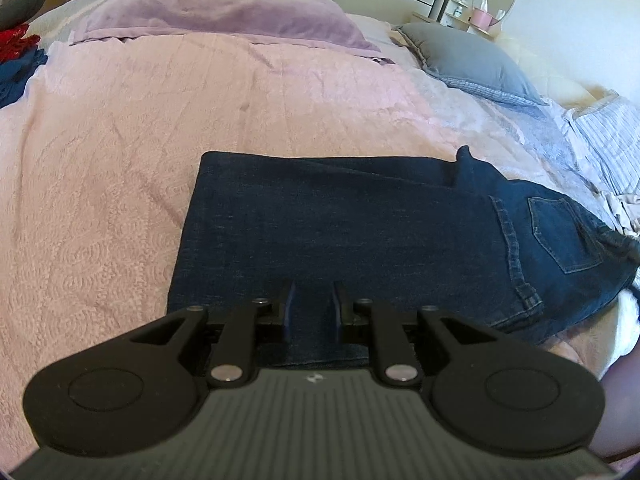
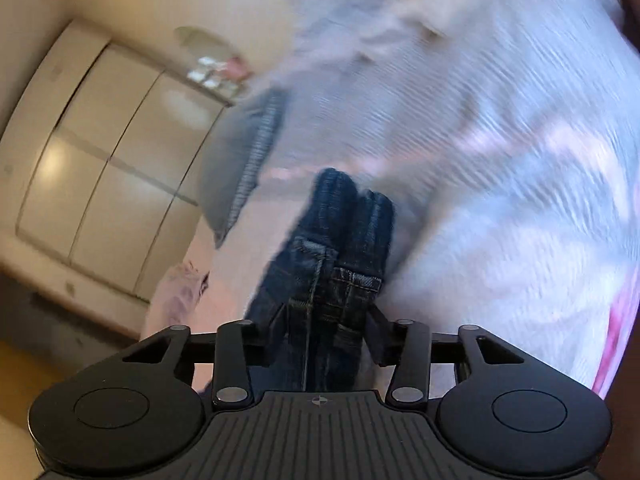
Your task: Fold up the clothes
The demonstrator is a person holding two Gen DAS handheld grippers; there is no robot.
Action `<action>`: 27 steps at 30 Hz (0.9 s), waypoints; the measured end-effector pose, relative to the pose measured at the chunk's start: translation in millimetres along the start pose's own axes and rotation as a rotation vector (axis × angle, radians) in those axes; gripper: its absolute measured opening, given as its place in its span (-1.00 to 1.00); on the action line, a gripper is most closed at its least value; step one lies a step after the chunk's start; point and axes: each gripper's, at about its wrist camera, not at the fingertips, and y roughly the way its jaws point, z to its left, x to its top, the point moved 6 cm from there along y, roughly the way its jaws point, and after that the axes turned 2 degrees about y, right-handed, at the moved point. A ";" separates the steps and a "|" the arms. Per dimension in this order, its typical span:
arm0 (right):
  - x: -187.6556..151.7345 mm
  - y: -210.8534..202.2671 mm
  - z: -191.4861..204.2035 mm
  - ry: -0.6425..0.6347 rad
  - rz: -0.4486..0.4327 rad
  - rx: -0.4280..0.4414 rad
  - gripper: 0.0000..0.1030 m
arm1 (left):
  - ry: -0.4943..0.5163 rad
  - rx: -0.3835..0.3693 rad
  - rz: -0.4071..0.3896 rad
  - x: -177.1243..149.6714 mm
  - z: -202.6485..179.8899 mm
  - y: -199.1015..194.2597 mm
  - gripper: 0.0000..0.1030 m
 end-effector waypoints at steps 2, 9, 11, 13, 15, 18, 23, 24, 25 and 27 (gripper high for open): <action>-3.6 5.9 1.2 -0.031 0.005 -0.025 -0.18 | -0.007 -0.004 -0.004 0.3 0.6 0.4 -0.72; -17.9 36.9 -48.0 0.208 0.061 -0.041 -0.24 | -0.020 -0.011 -0.007 1.5 7.2 -0.5 -0.72; -14.1 38.4 -42.7 0.178 0.049 -0.051 -0.47 | -0.031 -0.005 -0.009 1.8 11.4 -1.3 -0.72; -12.5 37.8 -32.3 0.069 0.030 -0.084 -0.58 | -0.040 -0.003 -0.007 1.6 15.1 -1.4 -0.72; -16.0 41.2 -22.3 -0.084 0.023 -0.164 -0.61 | -0.052 -0.009 -0.002 0.7 19.0 -0.9 -0.73; -28.3 53.8 2.8 -0.304 0.000 -0.297 -0.64 | -0.096 -0.024 -0.007 0.8 27.0 -4.7 -0.73; -81.4 34.1 112.5 -0.864 -0.201 -0.308 -0.68 | -0.145 -0.004 -0.041 1.0 49.8 -19.3 -0.73; -98.9 28.5 137.4 -0.965 -0.232 -0.261 -0.69 | -0.164 -0.004 -0.048 0.7 55.9 -22.9 -0.73; -121.2 23.3 160.6 -1.059 -0.248 -0.200 -0.68 | -0.188 -0.007 -0.055 0.2 62.5 -27.0 -0.73; -166.3 13.1 202.2 -1.237 -0.275 -0.082 -0.68 | -0.241 -0.015 -0.070 -1.6 76.6 -35.8 -0.73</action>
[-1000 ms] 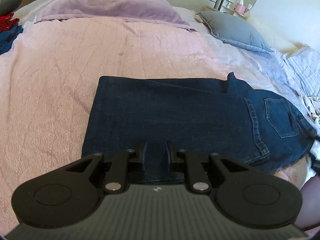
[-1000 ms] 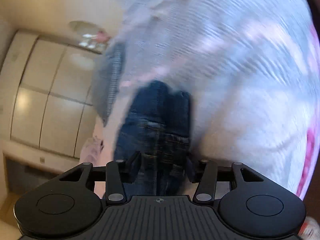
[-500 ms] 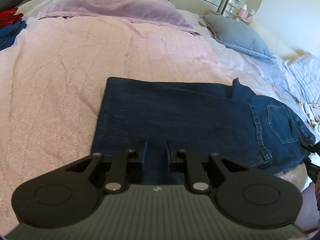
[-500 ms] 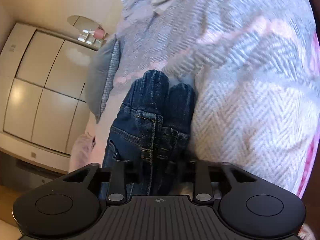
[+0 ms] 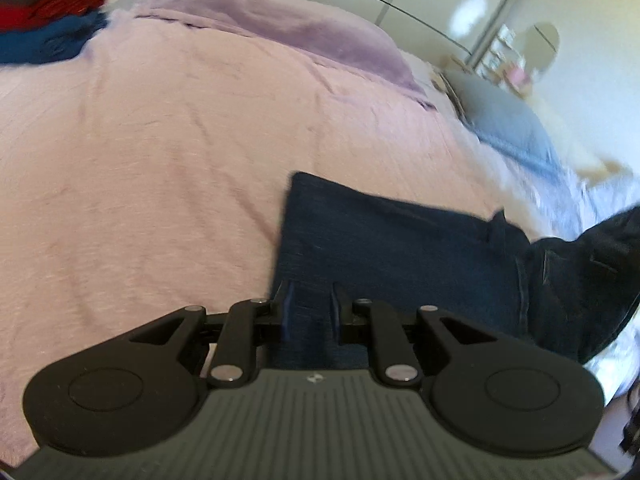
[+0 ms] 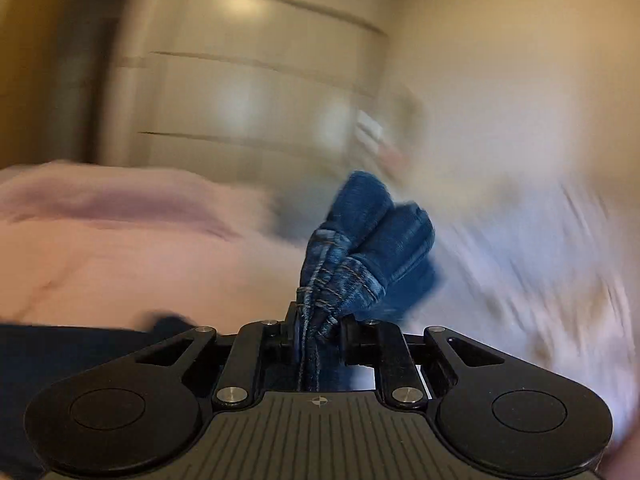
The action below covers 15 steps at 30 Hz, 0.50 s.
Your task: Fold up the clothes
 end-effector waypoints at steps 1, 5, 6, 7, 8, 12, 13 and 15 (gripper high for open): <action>4.9 -9.8 27.0 -0.077 -0.040 0.043 -0.68 | -0.024 -0.003 -0.006 0.4 6.4 -4.3 -0.73; -18.7 -36.9 131.7 -0.384 -0.101 0.260 -0.65 | -0.064 -0.011 -0.001 0.0 21.9 -15.6 -0.73; -32.5 -40.4 155.8 -0.464 -0.084 0.327 -0.63 | -0.070 -0.013 0.002 -1.0 25.1 -18.0 -0.73; -48.4 -40.2 176.5 -0.537 -0.048 0.397 -0.53 | -0.077 -0.015 0.004 -1.9 27.7 -20.4 -0.73; -62.9 -38.4 191.4 -0.589 -0.009 0.449 -0.37 | -0.087 -0.018 0.006 -2.4 30.2 -22.5 -0.73; -93.4 -37.2 210.3 -0.665 0.071 0.517 -0.07 | -0.125 -0.058 0.011 -4.8 33.4 -31.2 -0.67; -90.2 -37.0 205.1 -0.642 0.073 0.523 0.02 | -0.133 -0.074 0.014 -5.3 32.6 -31.9 -0.63; -78.0 -38.6 187.5 -0.560 0.081 0.542 0.32 | -0.168 -0.125 0.025 -5.0 29.5 -27.9 -0.53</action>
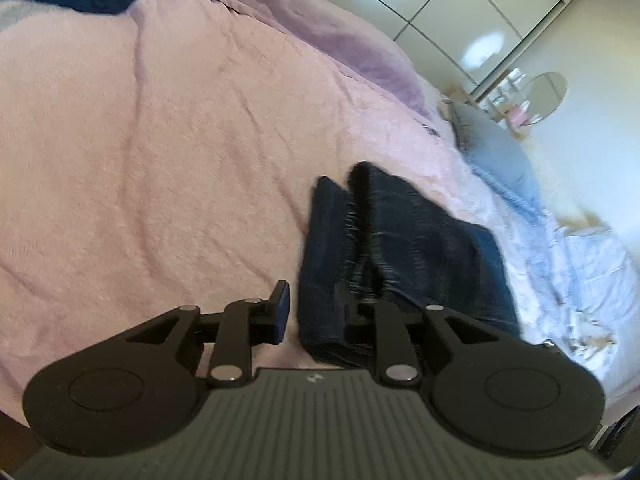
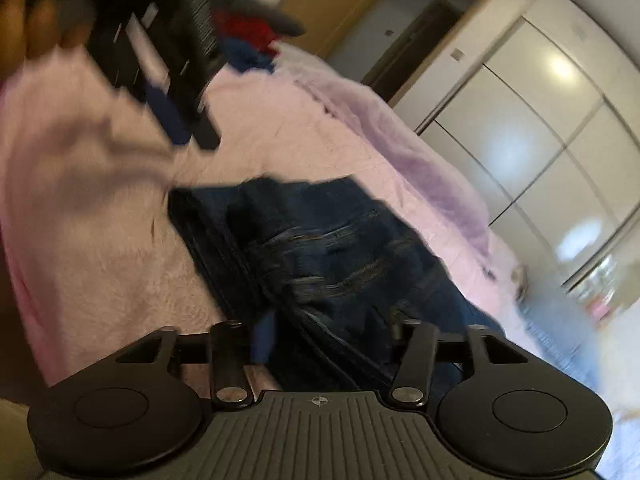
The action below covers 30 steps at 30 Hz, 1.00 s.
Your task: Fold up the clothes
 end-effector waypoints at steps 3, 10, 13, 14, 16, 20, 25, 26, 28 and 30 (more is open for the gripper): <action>-3.1 -22.6 -28.1 0.099 -0.023 -0.023 0.37 | -0.085 -0.091 0.033 0.2 -3.1 13.3 -0.36; -67.8 -58.0 -120.8 0.819 0.063 -0.090 0.38 | -0.140 -0.188 0.128 16.0 1.2 58.4 -0.16; -111.0 -55.4 -156.9 1.351 0.075 -0.016 0.37 | -0.106 -0.223 0.175 23.5 -0.3 72.3 -0.11; -128.9 -51.0 -165.2 1.525 0.089 -0.010 0.37 | -0.099 -0.232 0.189 24.7 -1.1 76.3 -0.11; -148.6 -38.6 -167.4 1.720 0.123 0.014 -0.03 | -0.086 -0.249 0.216 26.3 -2.7 84.4 -0.10; -169.5 -13.3 -161.2 1.944 0.188 0.054 -0.37 | -0.073 -0.276 0.245 26.5 -7.1 95.9 -0.19; -141.5 -4.8 -159.2 1.774 0.194 -0.055 -0.45 | -0.081 -0.307 0.183 25.9 -8.5 82.3 -0.78; -136.2 -3.9 -159.3 1.749 0.191 -0.060 -0.46 | -0.074 -0.307 0.154 25.9 -8.9 73.6 -0.79; -127.8 0.7 -154.7 1.686 0.195 -0.078 -0.45 | -0.052 -0.301 0.084 25.8 -9.9 52.5 -0.80; -116.2 3.6 -149.6 1.602 0.195 -0.096 -0.45 | -0.052 -0.290 0.030 25.0 -6.8 35.2 -0.80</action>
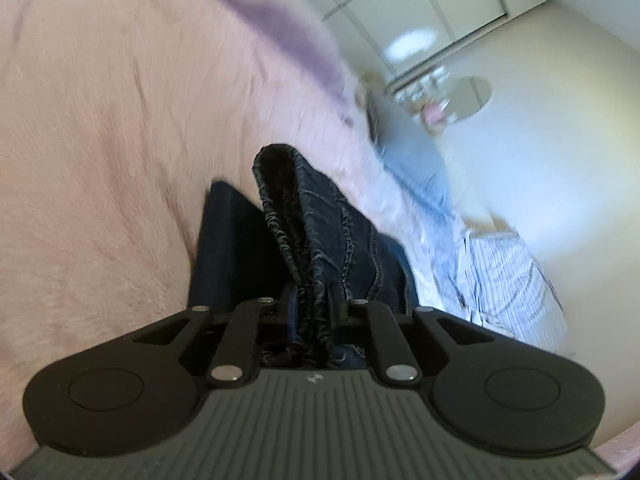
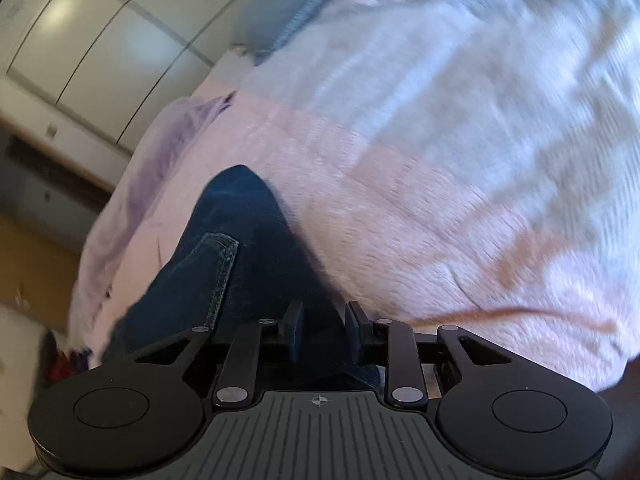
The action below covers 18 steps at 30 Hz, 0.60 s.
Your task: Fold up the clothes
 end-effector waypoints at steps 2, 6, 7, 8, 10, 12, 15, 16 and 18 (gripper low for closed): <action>-9.4 -1.4 5.0 -0.071 -0.013 -0.008 -0.45 | -0.025 0.032 -0.019 -3.0 13.2 -8.5 -0.80; -24.6 2.9 20.5 -0.271 -0.040 -0.058 -0.45 | -0.151 0.055 -0.001 -12.9 47.4 3.7 -0.74; -27.9 6.7 21.4 -0.315 -0.047 -0.077 -0.45 | -0.164 0.055 0.002 -13.4 50.2 6.5 -0.72; -30.6 9.1 22.4 -0.354 -0.053 -0.092 -0.45 | -0.166 0.059 0.002 -12.6 49.6 7.0 -0.71; -31.1 8.9 22.9 -0.393 -0.062 -0.094 -0.45 | -0.152 0.076 0.003 -10.1 43.2 2.2 -0.71; -27.8 1.0 20.2 -0.383 -0.064 -0.075 -0.45 | -0.079 0.129 -0.024 -5.8 31.4 -11.7 -0.75; -27.1 -23.9 16.8 -0.384 -0.099 -0.028 -0.45 | 0.061 0.198 -0.113 3.4 3.5 -42.5 -0.78; -29.5 -33.4 18.3 -0.407 -0.117 -0.014 -0.45 | 0.097 0.198 -0.128 5.2 -6.7 -47.9 -0.78; -35.8 -50.5 22.8 -0.456 -0.150 0.019 -0.45 | 0.171 0.186 -0.123 3.7 -28.6 -49.2 -0.78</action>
